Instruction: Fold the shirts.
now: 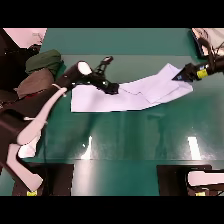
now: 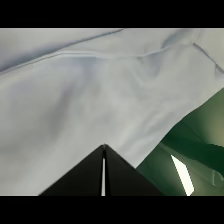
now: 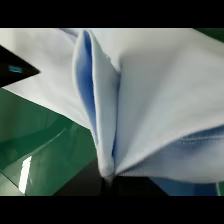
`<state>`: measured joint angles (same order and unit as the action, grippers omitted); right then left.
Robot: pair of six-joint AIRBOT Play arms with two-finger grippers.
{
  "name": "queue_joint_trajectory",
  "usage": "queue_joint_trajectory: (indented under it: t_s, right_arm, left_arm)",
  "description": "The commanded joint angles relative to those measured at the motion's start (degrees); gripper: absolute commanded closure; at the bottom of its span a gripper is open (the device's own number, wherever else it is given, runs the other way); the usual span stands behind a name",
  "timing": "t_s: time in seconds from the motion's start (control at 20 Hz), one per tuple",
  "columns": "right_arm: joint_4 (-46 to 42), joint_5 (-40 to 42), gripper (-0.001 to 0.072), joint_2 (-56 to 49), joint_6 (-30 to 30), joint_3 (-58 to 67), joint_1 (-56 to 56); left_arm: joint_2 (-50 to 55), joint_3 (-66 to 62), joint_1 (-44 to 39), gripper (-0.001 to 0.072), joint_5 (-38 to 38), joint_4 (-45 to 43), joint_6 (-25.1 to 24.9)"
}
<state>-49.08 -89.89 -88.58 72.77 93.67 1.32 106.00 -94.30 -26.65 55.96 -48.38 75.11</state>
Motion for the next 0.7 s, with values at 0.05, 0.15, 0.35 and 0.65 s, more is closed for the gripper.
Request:
queue_joint_trajectory:
  t_s: [0.05,0.15,0.35,0.65]
  right_arm:
    - [0.04,-1.64,0.0700,1.16,5.38,10.08,-8.59]
    - [-0.02,-1.86,0.0700,-0.04,6.78,14.03,-12.00]
    - [-0.09,-2.27,0.0700,-4.52,7.34,22.01,-17.70]
    - [-0.04,-0.26,0.0700,-6.34,7.13,22.32,-21.38]
  left_arm:
    - [10.29,-11.63,-4.31,0.0687,1.62,-0.20,2.95]
    - [12.15,-12.52,-4.68,0.0686,1.88,-0.31,3.43]
    - [12.66,-12.96,-4.66,0.0686,1.33,-1.11,3.98]
    - [7.39,-13.07,-0.72,0.0688,3.34,-7.50,4.04]
